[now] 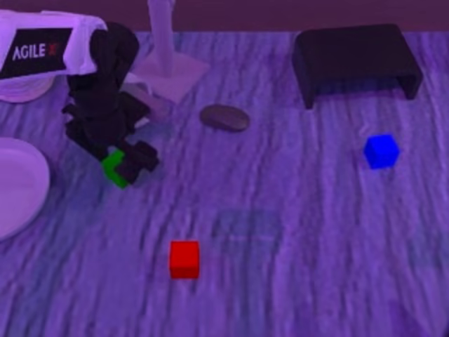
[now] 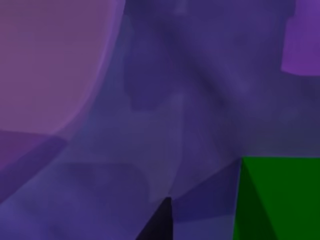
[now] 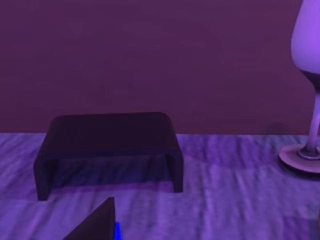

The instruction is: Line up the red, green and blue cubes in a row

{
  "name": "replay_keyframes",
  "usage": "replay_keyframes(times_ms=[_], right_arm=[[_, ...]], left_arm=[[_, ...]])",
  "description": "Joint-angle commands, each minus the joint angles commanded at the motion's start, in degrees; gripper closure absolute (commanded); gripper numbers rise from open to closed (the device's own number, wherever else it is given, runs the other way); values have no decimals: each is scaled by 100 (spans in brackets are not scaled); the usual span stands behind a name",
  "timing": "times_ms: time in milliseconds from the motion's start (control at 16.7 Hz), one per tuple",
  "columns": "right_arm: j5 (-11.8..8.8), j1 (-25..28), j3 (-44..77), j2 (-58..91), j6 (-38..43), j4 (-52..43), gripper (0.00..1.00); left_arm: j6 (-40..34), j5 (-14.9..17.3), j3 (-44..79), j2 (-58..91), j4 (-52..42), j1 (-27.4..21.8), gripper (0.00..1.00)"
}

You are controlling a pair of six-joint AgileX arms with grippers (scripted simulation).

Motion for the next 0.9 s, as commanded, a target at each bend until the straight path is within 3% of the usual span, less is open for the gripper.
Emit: replay_keyframes(times_ms=[360,900], right_arm=[[0,0,0,0,0,0,0],[0,0,0,0,0,0,0]], left_arm=[[0,0,0,0,0,0,98],[-20,42,25,-87,-23,-17,100]])
